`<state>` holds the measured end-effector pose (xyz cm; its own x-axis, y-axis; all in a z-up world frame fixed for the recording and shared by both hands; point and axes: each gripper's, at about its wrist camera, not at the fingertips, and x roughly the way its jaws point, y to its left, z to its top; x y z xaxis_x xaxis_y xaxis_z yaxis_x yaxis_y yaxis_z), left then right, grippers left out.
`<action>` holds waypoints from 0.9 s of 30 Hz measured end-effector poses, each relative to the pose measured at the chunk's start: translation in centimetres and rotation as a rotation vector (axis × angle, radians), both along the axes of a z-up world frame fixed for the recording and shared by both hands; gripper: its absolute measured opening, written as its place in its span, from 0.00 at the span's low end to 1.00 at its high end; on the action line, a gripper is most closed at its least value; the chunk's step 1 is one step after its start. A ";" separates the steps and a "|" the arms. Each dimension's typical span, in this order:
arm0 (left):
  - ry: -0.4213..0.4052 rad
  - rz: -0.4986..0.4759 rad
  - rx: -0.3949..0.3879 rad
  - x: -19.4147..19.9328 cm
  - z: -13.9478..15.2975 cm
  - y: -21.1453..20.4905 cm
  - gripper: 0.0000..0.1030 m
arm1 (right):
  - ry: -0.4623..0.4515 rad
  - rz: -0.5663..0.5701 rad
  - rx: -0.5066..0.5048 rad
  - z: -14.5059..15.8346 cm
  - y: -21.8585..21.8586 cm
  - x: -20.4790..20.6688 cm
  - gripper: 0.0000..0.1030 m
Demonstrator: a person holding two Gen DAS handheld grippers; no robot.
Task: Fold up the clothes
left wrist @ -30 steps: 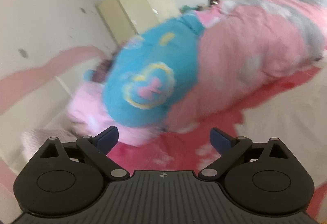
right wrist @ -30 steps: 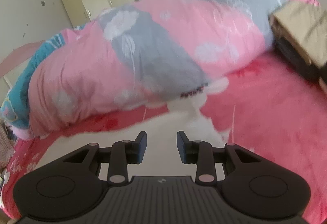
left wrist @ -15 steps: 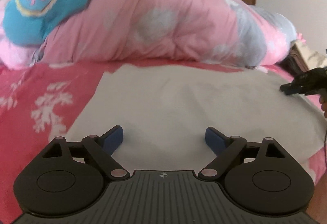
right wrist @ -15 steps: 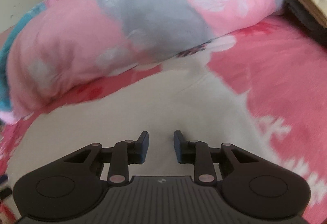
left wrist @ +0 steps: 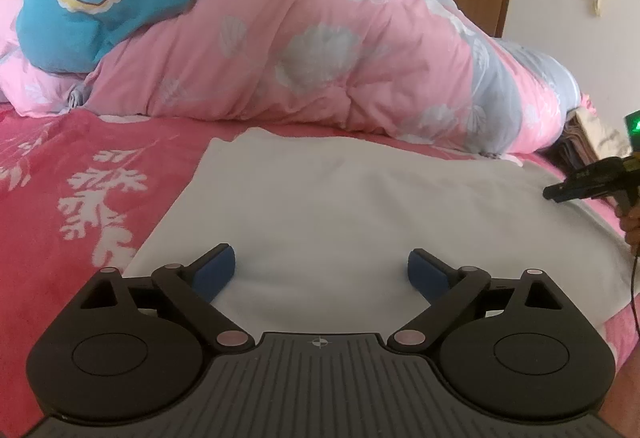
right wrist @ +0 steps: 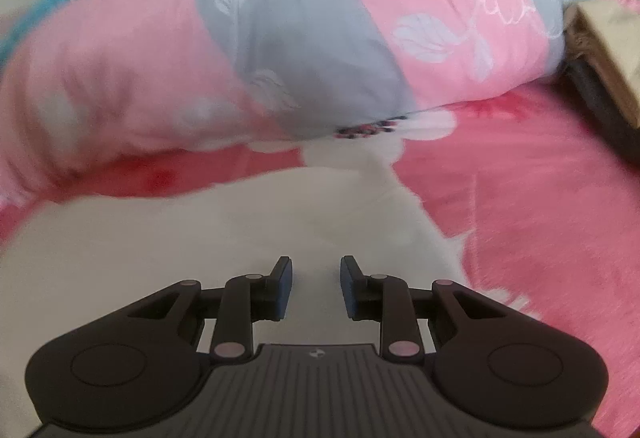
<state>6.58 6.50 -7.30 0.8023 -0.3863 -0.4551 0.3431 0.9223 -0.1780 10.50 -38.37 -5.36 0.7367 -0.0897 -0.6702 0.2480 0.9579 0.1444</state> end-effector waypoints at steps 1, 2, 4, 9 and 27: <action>-0.001 0.006 -0.001 0.0 0.0 0.2 0.92 | -0.003 -0.043 0.012 0.1 -0.7 0.1 0.22; -0.002 0.013 -0.003 -0.1 0.1 0.4 0.92 | -0.005 -0.086 0.024 0.1 -1.3 0.1 0.21; -0.005 0.030 -0.008 -0.2 0.0 0.9 0.92 | -0.025 -0.109 0.036 0.7 -1.5 -0.2 0.23; -0.015 0.044 -0.009 -0.3 -0.2 1.0 0.92 | -0.061 0.107 0.015 2.2 3.4 -3.2 0.23; -0.039 0.050 -0.020 -0.5 -0.5 1.1 0.93 | -0.015 0.020 0.126 -0.2 3.3 -9.2 0.23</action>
<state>6.05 7.63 -7.84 0.8377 -0.3539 -0.4159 0.3034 0.9348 -0.1844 1.29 -35.10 -5.55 0.7476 0.0088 -0.6641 0.2262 0.9368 0.2670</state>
